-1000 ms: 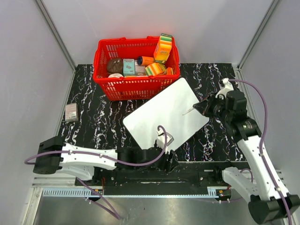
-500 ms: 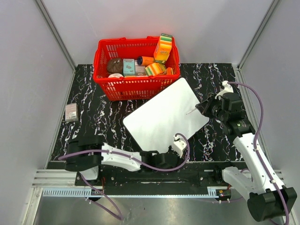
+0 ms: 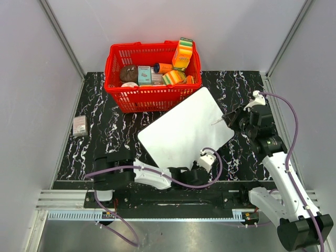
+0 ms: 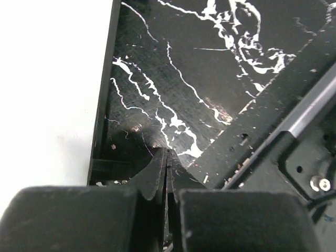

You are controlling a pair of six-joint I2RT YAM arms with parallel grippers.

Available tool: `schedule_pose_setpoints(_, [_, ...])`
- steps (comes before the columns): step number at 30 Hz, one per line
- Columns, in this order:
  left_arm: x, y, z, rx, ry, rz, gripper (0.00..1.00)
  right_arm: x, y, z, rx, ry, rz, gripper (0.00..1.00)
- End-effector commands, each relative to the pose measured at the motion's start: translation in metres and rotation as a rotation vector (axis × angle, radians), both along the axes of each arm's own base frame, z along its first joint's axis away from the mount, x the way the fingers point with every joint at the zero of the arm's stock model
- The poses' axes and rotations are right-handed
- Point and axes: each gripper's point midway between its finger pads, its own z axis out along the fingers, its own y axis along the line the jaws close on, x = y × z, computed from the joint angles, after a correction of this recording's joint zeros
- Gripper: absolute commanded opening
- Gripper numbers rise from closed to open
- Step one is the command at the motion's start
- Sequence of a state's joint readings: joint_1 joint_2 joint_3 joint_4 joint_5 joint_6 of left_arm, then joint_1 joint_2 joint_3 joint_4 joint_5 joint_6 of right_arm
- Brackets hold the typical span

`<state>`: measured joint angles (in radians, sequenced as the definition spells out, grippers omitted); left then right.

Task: Write a sentence on the whiteboard
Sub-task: Pick up the whiteboard stand from the center of the board.

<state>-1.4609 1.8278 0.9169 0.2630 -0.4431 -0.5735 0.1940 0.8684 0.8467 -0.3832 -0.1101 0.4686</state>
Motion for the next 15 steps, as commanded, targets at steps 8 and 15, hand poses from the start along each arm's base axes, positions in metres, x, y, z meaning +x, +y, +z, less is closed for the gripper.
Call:
schedule_pose_setpoints(8, [0.022, 0.014, -0.017, 0.113, -0.018, 0.176, 0.0, 0.005, -0.006, 0.018, 0.008, -0.078, -0.037, 0.0])
schedule_pose_setpoints(15, [0.03, 0.045, -0.026, 0.143, 0.007, 0.242, 0.0, 0.003, -0.002, 0.02, 0.009, -0.088, -0.009, 0.0])
